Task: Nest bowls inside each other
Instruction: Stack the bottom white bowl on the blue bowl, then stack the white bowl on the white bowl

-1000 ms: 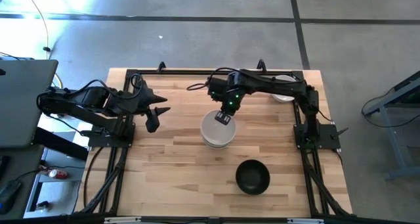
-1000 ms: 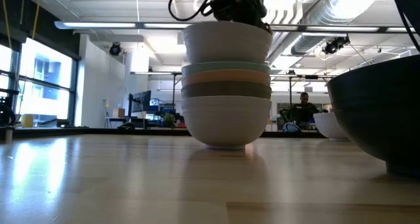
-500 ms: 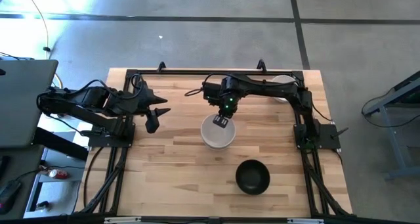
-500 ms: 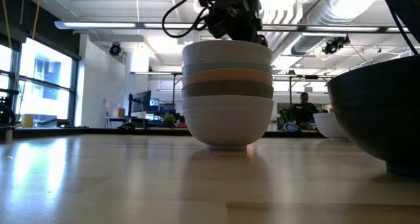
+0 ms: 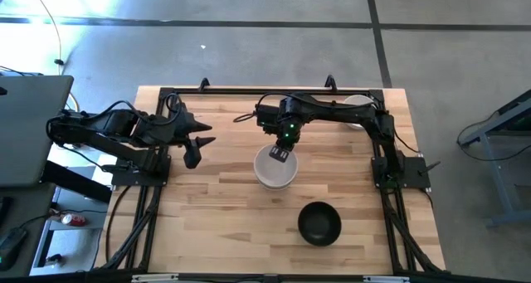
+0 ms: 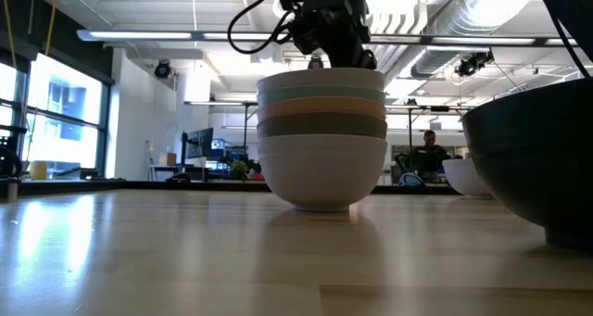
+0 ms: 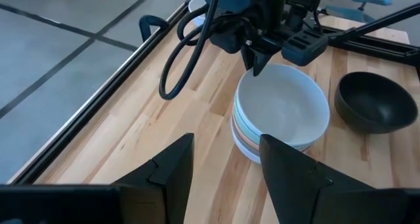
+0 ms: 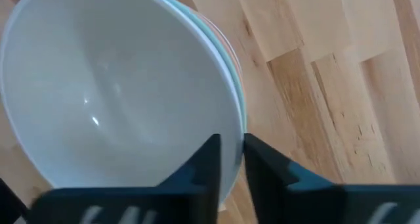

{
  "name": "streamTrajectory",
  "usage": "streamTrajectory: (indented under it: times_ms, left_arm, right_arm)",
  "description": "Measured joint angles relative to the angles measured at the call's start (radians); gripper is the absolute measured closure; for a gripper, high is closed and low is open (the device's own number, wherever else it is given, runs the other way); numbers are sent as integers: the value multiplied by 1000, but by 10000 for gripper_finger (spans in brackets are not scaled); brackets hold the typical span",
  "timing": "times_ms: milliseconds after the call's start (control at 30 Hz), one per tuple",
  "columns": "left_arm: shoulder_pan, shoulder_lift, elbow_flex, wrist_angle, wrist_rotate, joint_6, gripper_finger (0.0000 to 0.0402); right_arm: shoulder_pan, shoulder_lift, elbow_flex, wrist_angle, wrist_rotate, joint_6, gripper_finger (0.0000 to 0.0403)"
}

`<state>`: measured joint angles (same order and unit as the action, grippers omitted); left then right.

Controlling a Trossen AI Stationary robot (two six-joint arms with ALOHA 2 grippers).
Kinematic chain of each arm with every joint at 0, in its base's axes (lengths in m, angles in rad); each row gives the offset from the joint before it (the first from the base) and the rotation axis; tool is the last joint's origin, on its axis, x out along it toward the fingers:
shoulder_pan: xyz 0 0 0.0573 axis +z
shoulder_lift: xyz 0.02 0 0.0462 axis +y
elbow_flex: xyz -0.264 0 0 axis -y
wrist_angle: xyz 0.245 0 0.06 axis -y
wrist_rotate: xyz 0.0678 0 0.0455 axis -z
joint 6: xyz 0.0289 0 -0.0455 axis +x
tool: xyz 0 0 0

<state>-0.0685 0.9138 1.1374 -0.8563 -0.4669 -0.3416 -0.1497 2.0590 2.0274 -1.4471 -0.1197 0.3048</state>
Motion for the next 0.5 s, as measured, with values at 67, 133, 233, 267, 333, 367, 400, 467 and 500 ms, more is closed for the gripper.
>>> streamTrajectory:
  times_ms: [67,133,233,267,333,367,400,467,500]
  left_arm:
    - [0,0,0,0,7,-5,238]
    - [0,0,0,0,7,-6,238]
    - [0,0,0,0,11,-14,238]
    - [0,0,0,0,12,-15,238]
    - [0,0,0,0,14,-15,238]
    - [0,0,0,0,14,-16,238]
    - [0,0,0,0,16,-19,238]
    - [0,0,0,0,21,-19,238]
    - [0,0,0,0,21,-19,238]
  right_arm:
    - [0,0,0,0,-3,-1,319]
    - [0,0,0,0,-3,1,290]
    - [-2,0,0,0,-3,1,256]
    - [-2,0,0,0,-3,1,248]
    - [-2,-4,0,3,-3,1,236]
    - [-2,-7,0,6,-3,1,233]
    - [-2,-10,1,3,-2,1,232]
    - [-2,-12,14,1,-2,1,231]
    - [-3,-12,27,-2,-1,0,232]
